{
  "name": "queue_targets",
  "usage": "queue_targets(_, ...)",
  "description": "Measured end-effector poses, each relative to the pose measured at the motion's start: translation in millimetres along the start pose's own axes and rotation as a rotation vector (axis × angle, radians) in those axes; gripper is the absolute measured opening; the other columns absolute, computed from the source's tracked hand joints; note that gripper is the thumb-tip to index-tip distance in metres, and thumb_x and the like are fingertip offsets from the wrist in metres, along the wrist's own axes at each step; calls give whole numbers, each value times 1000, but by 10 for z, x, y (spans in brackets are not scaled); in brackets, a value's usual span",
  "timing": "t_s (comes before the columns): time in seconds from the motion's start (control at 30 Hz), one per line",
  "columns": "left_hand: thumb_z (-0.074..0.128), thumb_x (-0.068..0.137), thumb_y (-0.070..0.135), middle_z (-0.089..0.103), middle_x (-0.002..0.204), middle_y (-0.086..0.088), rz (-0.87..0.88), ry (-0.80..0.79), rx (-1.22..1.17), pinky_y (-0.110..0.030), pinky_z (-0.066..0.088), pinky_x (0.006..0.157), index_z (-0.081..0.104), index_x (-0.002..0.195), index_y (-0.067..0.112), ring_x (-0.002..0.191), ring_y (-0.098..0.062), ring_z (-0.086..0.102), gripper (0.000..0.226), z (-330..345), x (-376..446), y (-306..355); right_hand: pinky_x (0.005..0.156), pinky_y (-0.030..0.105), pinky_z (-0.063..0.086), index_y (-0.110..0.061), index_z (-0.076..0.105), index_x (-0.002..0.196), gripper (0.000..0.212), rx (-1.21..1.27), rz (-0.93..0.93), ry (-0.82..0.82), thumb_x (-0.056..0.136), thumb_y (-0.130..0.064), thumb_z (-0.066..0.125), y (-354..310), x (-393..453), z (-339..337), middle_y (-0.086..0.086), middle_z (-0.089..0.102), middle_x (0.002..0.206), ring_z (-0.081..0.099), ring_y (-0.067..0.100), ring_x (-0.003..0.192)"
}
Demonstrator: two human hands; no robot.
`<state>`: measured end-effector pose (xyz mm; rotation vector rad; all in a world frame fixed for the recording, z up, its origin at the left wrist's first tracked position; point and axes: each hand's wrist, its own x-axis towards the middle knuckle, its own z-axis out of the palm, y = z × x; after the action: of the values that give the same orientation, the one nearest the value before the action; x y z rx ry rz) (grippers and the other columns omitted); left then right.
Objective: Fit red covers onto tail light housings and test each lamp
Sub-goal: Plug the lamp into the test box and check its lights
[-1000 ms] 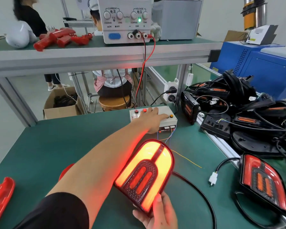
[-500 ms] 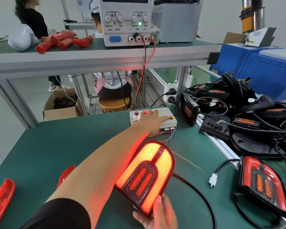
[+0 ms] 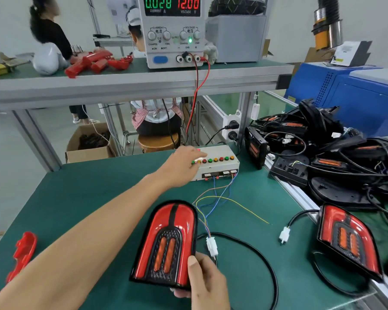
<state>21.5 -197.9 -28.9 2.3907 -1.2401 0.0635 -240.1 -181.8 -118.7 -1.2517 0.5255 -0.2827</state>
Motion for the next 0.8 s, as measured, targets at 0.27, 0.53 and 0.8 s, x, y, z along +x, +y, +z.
queue_targets(0.27,54,103,14,66,133,-1,-43,23,-72,-12,26,98,66,134,16,128,-18,53,34,-261,-825,290,56,37,59,-10,70,99,22,-102,23,-39,105,-19,51,-26,-25,-3,14,76,73,71,33,57)
queue_targets(0.53,53,104,21,69,123,4,-43,-130,-63,-23,39,101,73,122,21,117,-11,57,28,-216,-1241,622,63,37,62,-7,70,88,36,-179,49,-48,105,-33,52,-5,-7,7,13,74,69,74,32,61)
queue_targets(0.8,52,104,24,72,114,6,-121,-95,-107,-19,41,88,74,120,23,107,-9,61,28,-246,-1443,791,60,23,56,-27,70,96,25,-441,-114,70,101,-44,52,-84,-242,-52,6,71,68,69,11,56)
